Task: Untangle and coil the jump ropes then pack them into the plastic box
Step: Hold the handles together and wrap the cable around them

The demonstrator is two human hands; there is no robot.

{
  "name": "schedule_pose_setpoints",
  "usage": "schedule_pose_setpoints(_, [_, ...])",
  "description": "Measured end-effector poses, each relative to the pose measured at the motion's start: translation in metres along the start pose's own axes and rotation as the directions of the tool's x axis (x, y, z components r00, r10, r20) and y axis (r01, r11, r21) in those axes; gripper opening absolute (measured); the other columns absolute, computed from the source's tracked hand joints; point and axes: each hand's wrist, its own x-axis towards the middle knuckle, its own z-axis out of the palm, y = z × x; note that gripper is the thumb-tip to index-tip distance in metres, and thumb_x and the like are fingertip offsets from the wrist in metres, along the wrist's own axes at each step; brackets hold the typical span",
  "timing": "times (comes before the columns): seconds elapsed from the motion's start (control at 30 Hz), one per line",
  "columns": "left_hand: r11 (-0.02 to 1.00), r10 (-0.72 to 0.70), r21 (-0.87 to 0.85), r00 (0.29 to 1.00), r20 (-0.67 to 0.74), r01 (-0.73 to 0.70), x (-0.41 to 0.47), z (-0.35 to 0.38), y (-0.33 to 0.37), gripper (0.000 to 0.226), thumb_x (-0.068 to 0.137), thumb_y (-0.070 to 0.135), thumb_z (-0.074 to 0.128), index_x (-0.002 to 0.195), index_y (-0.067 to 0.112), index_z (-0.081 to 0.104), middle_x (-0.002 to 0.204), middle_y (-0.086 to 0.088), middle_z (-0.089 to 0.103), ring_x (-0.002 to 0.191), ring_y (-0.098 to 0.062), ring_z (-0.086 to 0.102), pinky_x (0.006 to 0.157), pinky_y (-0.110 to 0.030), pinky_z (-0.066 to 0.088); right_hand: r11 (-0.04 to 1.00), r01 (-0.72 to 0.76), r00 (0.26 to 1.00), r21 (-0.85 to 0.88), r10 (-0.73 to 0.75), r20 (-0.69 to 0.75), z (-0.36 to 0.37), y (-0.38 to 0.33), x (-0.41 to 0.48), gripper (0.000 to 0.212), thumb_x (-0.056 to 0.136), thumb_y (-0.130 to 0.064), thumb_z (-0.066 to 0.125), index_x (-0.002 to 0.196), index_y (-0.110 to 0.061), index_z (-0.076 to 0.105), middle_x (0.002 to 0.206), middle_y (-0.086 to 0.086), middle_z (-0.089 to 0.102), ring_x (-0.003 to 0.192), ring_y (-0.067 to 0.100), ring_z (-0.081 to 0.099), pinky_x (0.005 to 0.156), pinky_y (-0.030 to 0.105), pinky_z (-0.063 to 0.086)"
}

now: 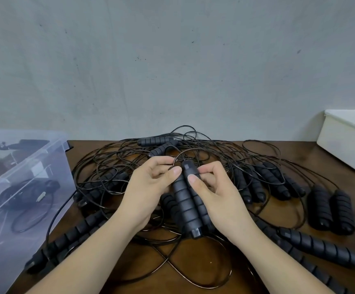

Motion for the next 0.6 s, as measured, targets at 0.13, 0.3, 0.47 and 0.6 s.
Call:
schedule_pose_setpoints(0.13, [0.996,0.085,0.028,0.994,-0.062,-0.083,-0.002,0.000,0.003,0.037,0.087,0.031,0.083,0.122,0.027,0.070,0.112,-0.005,0.078,0.107,-0.028,0.074,0.098,-0.059,0.059,0.978,0.082,0.992,-0.190,-0.063,0.107,-0.001,-0.004,-0.005,0.085,0.075,-0.056,0.093,0.146,-0.052,0.046,0.135,-0.026,0.064,0.122,-0.006,0.063,0.103,0.025,0.053])
schedule_pose_setpoints(0.3, [0.987,0.156,0.055,0.986,-0.063,-0.153,-0.007,0.002,0.006,0.050,0.088,0.033,0.086,0.131,0.034,0.060,0.116,-0.003,0.075,0.108,-0.025,0.074,0.099,-0.058,0.058,0.863,0.189,0.982,-0.469,-0.178,0.068,0.004,0.003,-0.006,0.109,0.083,-0.047,0.087,0.168,-0.043,0.019,0.145,-0.027,0.046,0.129,-0.004,0.051,0.102,0.016,0.044])
schedule_pose_setpoints(0.47, [0.664,0.594,0.551,0.804,0.021,-0.505,-0.007,0.000,0.036,0.058,0.090,0.027,0.084,0.140,0.024,0.056,0.143,0.006,0.046,0.137,-0.012,0.051,0.111,-0.035,0.049,0.842,0.171,0.985,-0.511,-0.151,0.082,-0.013,-0.024,0.000,0.074,0.079,-0.038,0.081,0.140,-0.043,0.041,0.113,-0.017,0.071,0.098,0.003,0.069,0.087,0.038,0.060])
schedule_pose_setpoints(0.6, [0.456,0.627,0.576,0.704,0.333,-0.679,0.009,0.003,0.090,0.018,0.106,0.032,0.061,0.105,0.021,0.075,0.114,0.015,0.072,0.125,-0.009,0.064,0.105,-0.041,0.049,0.720,0.281,0.941,-0.635,-0.074,0.331,-0.046,-0.097,0.017,0.059,0.071,-0.040,0.081,0.116,-0.041,0.043,0.091,-0.006,0.072,0.081,0.012,0.067,0.075,0.048,0.058])
